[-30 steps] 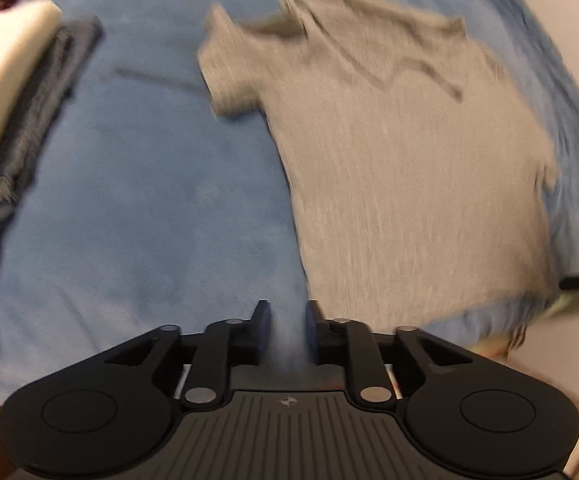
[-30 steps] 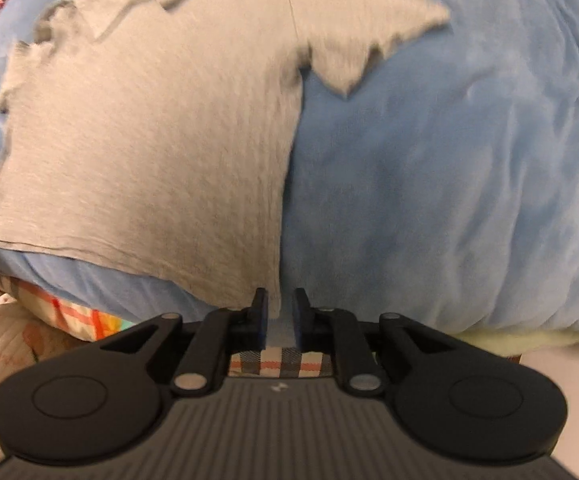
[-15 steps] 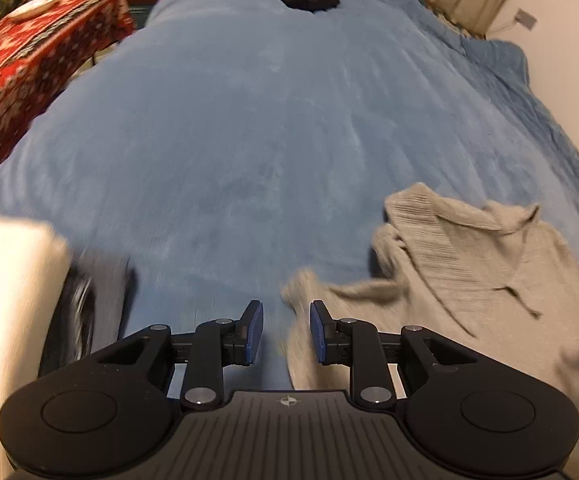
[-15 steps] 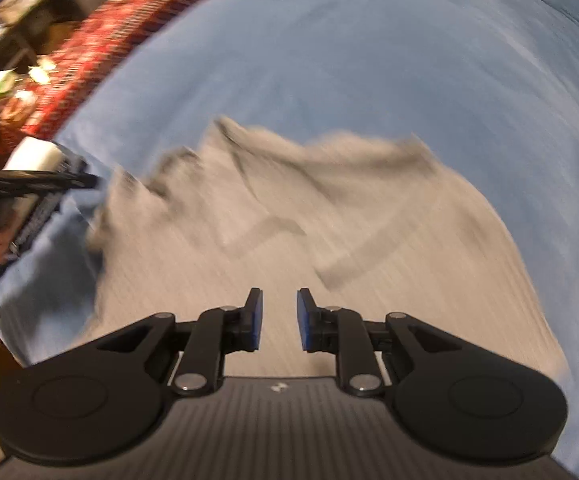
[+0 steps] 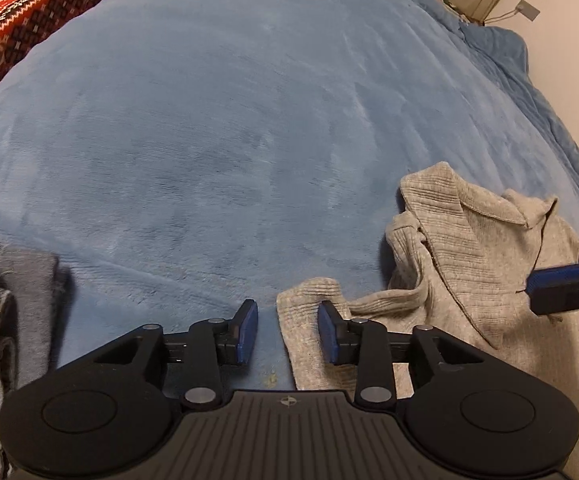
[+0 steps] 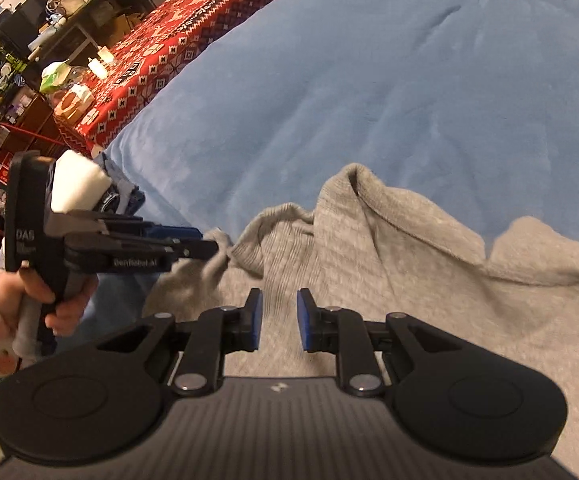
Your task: Fold clothes
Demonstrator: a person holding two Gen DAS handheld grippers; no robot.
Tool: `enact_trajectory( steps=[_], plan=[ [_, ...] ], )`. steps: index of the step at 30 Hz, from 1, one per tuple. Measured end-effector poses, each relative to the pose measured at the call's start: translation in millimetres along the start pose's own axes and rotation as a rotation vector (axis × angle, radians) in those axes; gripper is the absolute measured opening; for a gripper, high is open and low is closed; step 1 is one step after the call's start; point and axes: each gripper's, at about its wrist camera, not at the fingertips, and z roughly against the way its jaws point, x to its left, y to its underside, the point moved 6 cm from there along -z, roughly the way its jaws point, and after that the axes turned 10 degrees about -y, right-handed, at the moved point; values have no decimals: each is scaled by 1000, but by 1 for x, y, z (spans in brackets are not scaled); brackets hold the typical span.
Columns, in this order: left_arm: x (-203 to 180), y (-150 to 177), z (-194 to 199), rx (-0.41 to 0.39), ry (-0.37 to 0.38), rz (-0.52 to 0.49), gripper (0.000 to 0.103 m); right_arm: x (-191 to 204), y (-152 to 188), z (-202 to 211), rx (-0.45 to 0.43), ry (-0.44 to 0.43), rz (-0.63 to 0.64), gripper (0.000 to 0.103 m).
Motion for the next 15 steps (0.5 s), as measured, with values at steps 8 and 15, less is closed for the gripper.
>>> enact_trajectory(
  steps=[8, 15],
  plan=[
    [-15, -2, -12, 9, -13, 41, 31, -14, -14, -21, -26, 4, -17, 22],
    [6, 4, 35, -43, -118, 183, 4, -23, -36, -47, -40, -8, 40, 22]
  ],
)
